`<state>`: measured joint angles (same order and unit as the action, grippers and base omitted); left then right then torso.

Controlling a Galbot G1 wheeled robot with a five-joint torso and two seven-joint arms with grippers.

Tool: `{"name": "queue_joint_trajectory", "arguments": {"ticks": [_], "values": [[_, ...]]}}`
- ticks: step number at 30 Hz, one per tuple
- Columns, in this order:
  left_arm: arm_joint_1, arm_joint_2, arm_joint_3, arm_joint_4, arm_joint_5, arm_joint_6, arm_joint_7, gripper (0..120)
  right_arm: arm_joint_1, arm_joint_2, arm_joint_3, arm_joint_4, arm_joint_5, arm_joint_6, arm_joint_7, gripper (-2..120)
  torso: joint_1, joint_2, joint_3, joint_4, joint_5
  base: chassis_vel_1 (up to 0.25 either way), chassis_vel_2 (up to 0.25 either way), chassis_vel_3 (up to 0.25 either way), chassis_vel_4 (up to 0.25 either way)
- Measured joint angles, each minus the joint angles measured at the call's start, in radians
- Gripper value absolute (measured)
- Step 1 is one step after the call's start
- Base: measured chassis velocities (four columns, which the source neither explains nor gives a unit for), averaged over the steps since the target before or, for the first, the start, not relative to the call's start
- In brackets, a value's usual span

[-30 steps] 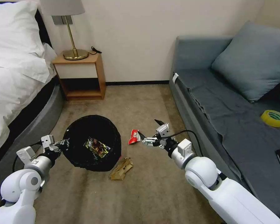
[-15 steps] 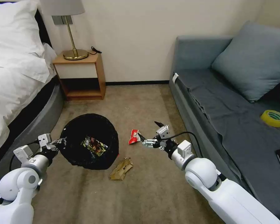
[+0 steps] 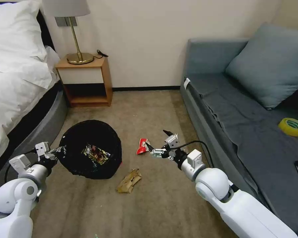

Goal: Pick up the trash bin, then pick up the garbage on the floor and place it into the trash bin.

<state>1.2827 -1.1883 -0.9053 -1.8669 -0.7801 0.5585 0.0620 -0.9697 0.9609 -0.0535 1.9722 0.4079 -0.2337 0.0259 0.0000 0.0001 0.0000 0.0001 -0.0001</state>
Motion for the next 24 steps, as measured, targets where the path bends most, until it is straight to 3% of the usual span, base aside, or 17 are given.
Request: {"name": "queue_joint_trajectory", "arguments": {"ticks": [24], "values": [[-0.015,0.005,-0.015,0.014,-0.007,-0.004,-0.002,4,0.014,0.014,-0.022,-0.026,0.002,-0.002,0.002,100,0.0,0.0,0.0,-0.0001,0.0,-0.018,0.013,0.015,-0.017]]}}
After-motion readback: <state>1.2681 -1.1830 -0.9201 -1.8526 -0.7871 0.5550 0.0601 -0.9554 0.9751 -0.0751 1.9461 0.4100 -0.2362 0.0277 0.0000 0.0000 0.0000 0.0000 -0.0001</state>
